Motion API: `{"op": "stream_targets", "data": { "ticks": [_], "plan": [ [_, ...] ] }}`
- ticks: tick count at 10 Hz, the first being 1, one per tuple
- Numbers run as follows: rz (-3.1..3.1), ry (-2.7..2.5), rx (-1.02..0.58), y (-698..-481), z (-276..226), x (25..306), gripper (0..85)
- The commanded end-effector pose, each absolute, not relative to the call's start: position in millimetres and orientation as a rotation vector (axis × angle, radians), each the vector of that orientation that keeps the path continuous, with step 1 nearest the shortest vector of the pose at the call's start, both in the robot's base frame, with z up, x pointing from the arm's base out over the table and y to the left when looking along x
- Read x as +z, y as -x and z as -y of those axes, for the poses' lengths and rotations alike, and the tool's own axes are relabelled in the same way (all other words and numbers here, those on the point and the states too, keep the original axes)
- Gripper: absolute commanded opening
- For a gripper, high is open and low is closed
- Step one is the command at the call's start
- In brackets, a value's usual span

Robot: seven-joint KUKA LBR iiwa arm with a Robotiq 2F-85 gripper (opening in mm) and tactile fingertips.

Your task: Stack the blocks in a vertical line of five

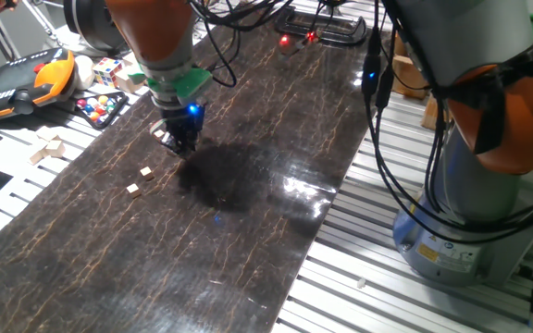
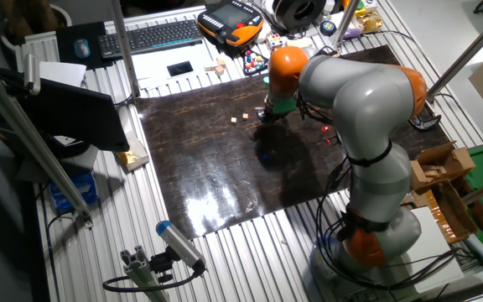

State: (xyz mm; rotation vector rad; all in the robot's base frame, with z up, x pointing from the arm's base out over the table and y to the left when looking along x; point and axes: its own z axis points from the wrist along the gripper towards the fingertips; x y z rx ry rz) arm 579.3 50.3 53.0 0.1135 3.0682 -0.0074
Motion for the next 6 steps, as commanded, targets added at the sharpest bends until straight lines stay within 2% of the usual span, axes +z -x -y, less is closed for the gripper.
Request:
{"op": "stream_targets", "data": {
  "ticks": [1, 6],
  "plan": [
    [-3.064, -0.112, 0.016, -580.3, -49.8, 54.5, 1.0],
    [-3.067, -0.082, 0.015, -589.9, -55.0, 60.8, 1.0]
  ]
}}
